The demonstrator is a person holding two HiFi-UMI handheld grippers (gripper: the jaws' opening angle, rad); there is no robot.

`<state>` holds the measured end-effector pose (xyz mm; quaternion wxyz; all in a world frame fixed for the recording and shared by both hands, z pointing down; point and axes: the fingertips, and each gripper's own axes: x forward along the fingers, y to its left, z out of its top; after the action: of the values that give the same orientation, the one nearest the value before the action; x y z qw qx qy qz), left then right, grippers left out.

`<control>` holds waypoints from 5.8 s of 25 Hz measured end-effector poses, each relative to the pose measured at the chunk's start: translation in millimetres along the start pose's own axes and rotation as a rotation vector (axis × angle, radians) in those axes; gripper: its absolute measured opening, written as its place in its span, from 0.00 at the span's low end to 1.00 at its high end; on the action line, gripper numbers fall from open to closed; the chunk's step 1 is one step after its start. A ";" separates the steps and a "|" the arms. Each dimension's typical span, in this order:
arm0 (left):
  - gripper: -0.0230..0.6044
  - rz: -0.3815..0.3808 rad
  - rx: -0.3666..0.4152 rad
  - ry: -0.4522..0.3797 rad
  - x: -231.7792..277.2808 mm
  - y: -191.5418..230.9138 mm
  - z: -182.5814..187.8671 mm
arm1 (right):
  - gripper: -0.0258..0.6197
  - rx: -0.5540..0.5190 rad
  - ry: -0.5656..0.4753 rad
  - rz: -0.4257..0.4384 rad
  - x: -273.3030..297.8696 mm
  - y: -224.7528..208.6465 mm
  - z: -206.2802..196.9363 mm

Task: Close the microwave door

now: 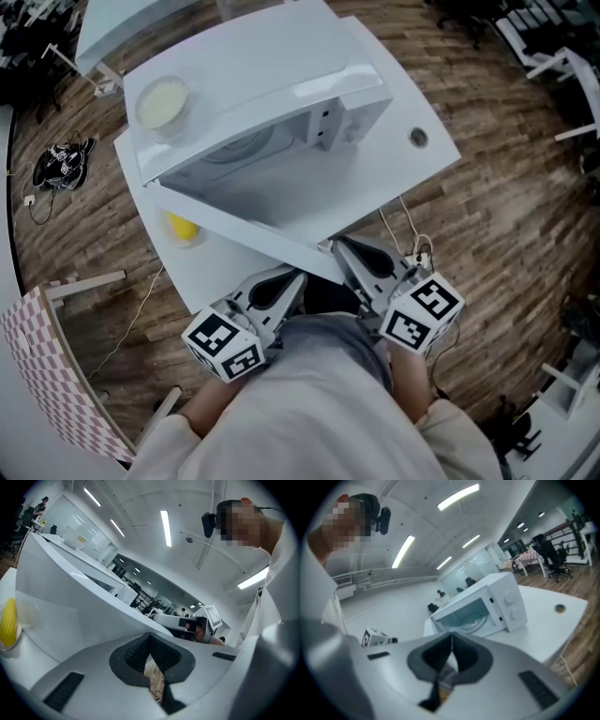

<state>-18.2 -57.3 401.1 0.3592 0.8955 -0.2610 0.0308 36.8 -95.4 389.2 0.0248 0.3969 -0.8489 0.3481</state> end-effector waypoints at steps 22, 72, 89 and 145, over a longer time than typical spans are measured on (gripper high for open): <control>0.06 -0.025 -0.028 0.007 32.3 12.0 20.5 | 0.08 0.005 0.009 0.025 17.3 -32.9 31.4; 0.06 0.243 0.059 -0.115 58.0 32.3 44.3 | 0.08 -0.119 0.037 0.234 44.1 -48.7 61.3; 0.06 0.267 0.054 -0.122 76.7 45.3 62.0 | 0.08 -0.096 0.008 0.217 35.7 -76.1 81.4; 0.06 0.203 -0.063 -0.183 109.1 98.9 101.9 | 0.08 -0.138 0.055 0.085 69.4 -97.7 82.7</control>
<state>13.9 -232.9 414.2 0.3568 0.8518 -0.3829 -0.0229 76.3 -234.7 404.5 0.0606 0.3483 -0.8859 0.3004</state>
